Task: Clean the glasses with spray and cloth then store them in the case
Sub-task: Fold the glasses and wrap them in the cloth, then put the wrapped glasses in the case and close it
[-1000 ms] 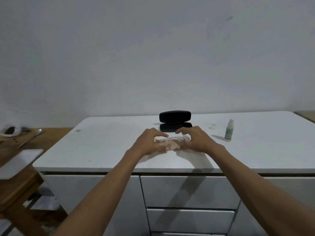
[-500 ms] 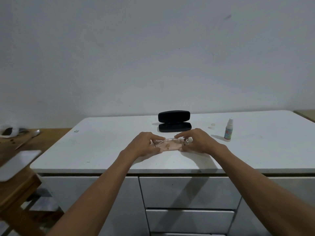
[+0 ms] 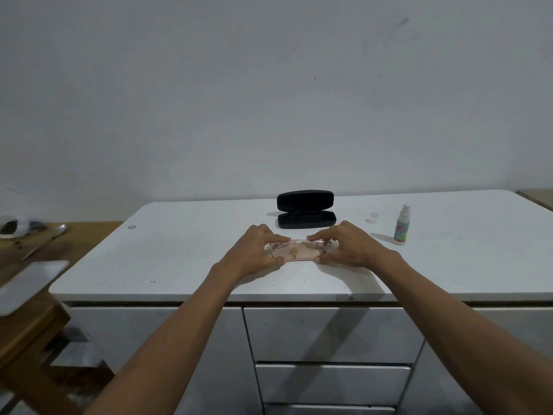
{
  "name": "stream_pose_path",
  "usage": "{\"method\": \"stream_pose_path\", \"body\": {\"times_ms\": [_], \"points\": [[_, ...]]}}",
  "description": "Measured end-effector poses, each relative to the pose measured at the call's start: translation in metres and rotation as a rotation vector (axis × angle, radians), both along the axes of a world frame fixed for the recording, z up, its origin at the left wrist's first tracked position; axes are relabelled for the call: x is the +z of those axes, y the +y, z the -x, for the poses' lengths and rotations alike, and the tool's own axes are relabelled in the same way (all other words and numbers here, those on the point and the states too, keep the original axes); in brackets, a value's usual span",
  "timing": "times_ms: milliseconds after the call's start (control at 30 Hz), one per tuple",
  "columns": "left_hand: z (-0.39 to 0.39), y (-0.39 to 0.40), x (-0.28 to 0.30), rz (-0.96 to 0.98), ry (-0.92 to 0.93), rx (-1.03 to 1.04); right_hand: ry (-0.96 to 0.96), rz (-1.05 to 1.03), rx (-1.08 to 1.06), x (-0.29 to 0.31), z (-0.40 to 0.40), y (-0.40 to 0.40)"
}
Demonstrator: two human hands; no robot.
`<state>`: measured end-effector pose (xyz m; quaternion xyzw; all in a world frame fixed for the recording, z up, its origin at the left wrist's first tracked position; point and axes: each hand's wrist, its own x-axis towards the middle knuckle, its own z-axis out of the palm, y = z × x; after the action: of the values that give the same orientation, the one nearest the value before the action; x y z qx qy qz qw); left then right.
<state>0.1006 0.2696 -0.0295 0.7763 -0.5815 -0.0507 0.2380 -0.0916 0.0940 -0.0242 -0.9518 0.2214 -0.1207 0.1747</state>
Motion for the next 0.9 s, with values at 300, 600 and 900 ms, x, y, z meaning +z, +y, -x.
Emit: {"method": "stream_pose_path", "body": {"times_ms": [300,600,900], "points": [[-0.002,-0.002,-0.003,0.029,0.012,0.019,-0.046,-0.017,-0.003,0.000,-0.001,-0.001],[-0.016,-0.034,0.010,0.095,-0.060,0.014,-0.208,-0.050,-0.069,0.003,-0.009,-0.025],[-0.039,-0.091,0.014,0.171,-0.024,0.064,-0.253,-0.096,-0.115,0.006,-0.043,-0.079]]}}
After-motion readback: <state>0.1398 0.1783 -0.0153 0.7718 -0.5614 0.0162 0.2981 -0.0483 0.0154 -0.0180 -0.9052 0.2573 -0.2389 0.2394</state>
